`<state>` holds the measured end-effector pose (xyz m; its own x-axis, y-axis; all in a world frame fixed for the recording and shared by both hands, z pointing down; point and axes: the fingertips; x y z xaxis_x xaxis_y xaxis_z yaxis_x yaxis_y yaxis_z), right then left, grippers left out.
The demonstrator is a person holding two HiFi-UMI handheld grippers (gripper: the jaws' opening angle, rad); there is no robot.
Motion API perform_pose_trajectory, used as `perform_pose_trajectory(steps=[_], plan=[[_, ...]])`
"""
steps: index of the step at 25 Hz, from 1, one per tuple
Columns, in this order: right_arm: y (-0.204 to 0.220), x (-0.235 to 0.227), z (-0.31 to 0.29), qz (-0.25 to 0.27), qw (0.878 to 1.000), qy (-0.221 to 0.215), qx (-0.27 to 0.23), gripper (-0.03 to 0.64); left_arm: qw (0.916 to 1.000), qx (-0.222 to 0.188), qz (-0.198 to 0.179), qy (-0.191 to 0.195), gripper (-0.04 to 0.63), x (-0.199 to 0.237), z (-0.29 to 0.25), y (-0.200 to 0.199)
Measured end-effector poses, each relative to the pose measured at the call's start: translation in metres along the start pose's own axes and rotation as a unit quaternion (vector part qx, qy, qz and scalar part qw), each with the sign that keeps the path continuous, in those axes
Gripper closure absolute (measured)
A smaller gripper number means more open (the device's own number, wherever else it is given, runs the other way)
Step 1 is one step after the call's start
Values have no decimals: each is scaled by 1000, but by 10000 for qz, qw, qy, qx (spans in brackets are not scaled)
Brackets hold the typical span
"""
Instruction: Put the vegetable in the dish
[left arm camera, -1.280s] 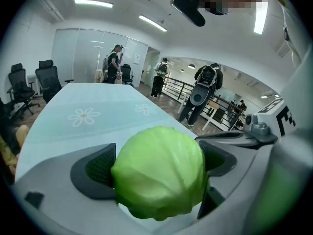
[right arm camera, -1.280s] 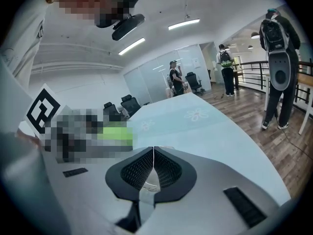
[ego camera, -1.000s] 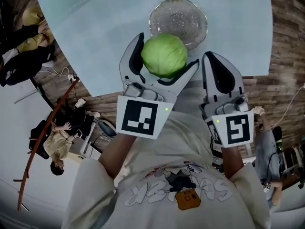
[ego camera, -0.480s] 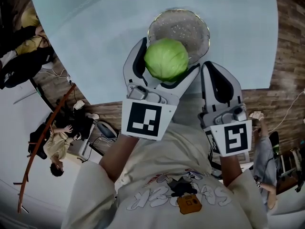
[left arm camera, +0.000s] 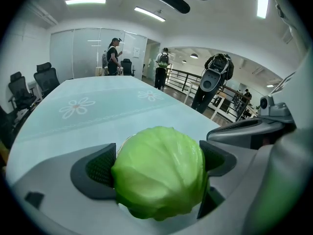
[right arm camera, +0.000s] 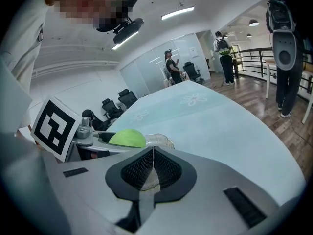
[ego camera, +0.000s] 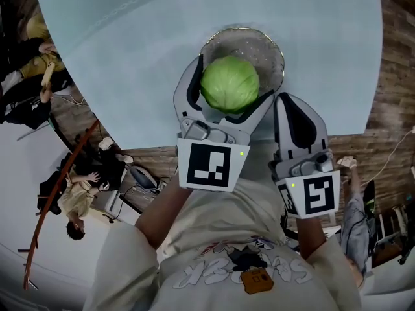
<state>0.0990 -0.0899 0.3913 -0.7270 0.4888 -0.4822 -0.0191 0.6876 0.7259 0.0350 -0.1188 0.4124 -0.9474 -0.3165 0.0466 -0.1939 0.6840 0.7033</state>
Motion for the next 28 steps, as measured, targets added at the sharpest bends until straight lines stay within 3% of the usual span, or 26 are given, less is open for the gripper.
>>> perform_pose_trajectory(steps=[17, 23, 28], plan=[[11, -15, -4, -219, 9997, 28, 134, 594, 9967, 187, -697, -372, 60, -2, -30, 16], [14, -12, -8, -248, 9996, 15, 142, 594, 9917, 381, -1162, -399, 60, -3, -32, 27], [11, -11, -5, -256, 9996, 16, 117, 594, 9925, 401, -1099, -361, 60, -2, -29, 25]])
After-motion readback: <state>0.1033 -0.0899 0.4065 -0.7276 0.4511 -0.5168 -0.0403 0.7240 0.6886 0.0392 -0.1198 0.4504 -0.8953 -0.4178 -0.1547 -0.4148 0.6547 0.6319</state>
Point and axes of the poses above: the fingertips, and each gripper's own axes: z backward along the fingers, x to its left, y out of its underside, and after that the axes turned 11 degrees about -y, right-handed
